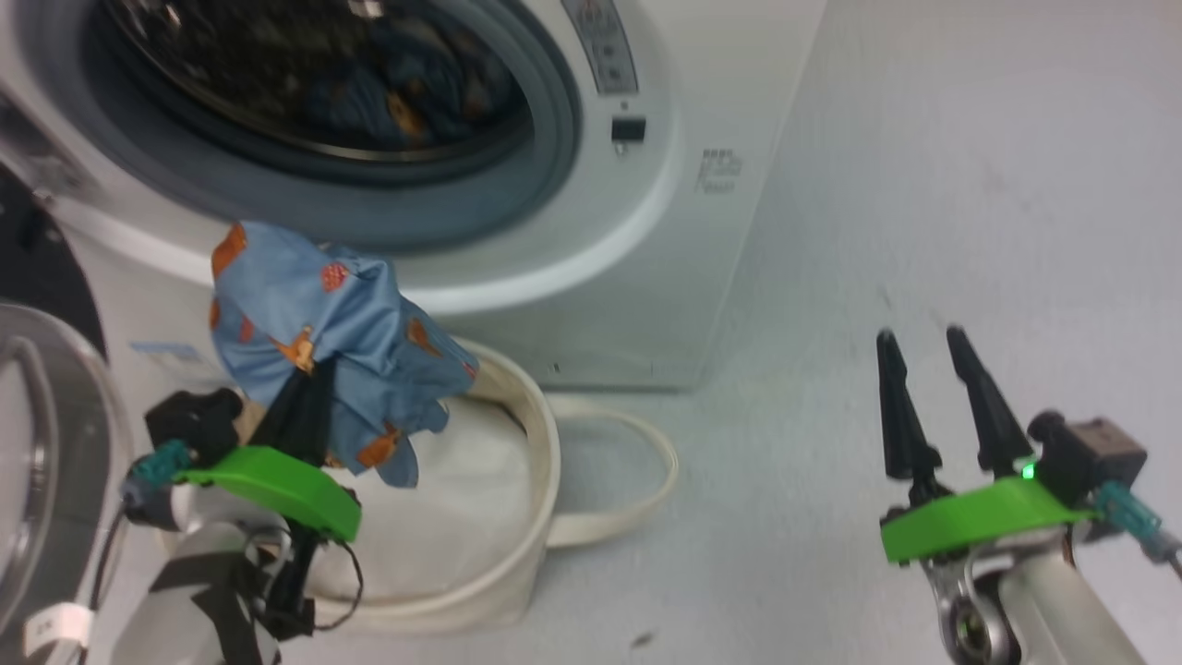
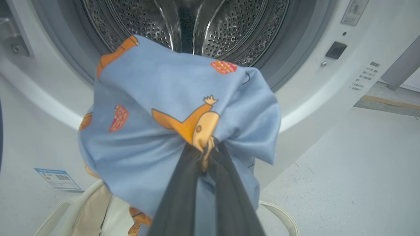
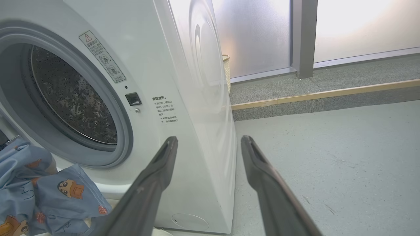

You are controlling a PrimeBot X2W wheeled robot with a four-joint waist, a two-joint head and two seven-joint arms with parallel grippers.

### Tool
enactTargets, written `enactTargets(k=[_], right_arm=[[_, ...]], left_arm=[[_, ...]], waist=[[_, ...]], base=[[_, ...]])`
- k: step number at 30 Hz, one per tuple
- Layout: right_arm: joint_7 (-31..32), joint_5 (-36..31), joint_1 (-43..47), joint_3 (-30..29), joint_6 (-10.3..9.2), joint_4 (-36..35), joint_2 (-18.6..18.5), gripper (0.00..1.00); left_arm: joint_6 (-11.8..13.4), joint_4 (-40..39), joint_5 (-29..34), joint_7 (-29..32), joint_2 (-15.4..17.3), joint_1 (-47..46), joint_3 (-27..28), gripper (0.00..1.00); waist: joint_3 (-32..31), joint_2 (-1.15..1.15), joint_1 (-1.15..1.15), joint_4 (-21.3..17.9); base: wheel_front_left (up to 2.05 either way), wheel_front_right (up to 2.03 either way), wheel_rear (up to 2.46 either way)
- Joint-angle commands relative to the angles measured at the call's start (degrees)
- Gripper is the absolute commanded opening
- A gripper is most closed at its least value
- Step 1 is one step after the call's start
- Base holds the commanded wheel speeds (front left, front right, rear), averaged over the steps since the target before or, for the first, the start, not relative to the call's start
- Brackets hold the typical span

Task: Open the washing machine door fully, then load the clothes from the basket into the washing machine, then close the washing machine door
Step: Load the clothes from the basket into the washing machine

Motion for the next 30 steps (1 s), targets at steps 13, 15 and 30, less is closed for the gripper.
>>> enactTargets(k=[13,15,30], right_arm=[[-0.28,2.09,4.87,0.48,0.01,-1.5,-1.6,1.0],[-0.28,2.04,5.04,0.47,0.01,-1.54,-1.75,1.0],[-0.28,1.18,4.16,0.46,0.01,-2.73,-2.52,1.0]], left_arm=[[-1.2,-9.95,3.61,-0.69,-1.74,-2.03,4.85,0.0],[-1.27,-9.51,3.69,-0.69,-1.73,-2.81,5.02,0.0],[-2.03,-9.86,6.0,-0.69,-1.76,-15.73,11.26,0.0]], waist=[[-7.41,0.0,0.02,2.31],[-7.26,0.0,0.02,2.2],[-2.23,0.0,0.02,-0.17]], base=[[0.0,0.0,0.0],[0.0,0.0,0.0],[0.0,0.0,0.0]])
